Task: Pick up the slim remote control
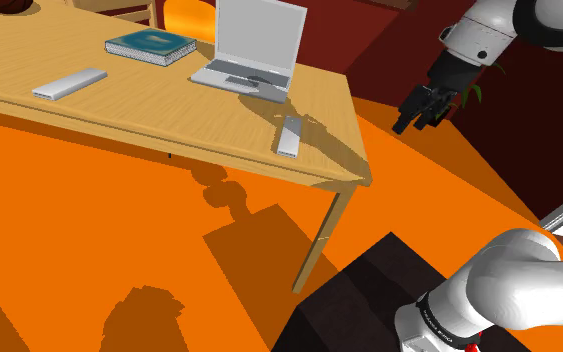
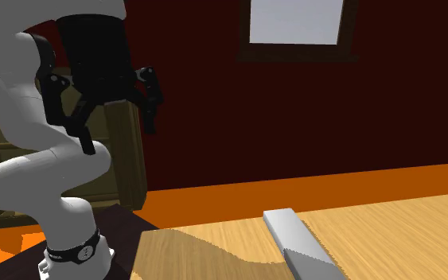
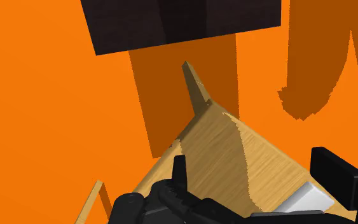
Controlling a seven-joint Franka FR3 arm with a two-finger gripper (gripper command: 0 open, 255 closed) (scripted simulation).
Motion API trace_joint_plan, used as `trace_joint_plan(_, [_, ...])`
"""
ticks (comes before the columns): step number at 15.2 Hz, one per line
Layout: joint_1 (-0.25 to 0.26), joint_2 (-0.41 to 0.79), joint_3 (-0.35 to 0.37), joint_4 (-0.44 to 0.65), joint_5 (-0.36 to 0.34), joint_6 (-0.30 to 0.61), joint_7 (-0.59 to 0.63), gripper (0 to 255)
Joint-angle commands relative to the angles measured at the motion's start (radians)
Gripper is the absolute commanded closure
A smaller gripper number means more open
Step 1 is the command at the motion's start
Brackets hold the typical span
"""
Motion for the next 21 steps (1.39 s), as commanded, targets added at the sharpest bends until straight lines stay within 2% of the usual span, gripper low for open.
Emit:
trace_joint_plan(1, [0.0, 0.0, 0.0, 0.0, 0.0, 0.0, 0.0, 0])
trace_joint_plan(6, [-0.023, 0.171, 0.093, 0.06, 0.032, 0.092, 0.165, 0])
trace_joint_plan(11, [-0.05, 0.363, 0.173, 0.16, 0.035, 0.162, 0.33, 0])
trace_joint_plan(21, [-0.082, 0.789, 0.273, 0.472, -0.053, 0.212, 0.664, 0])
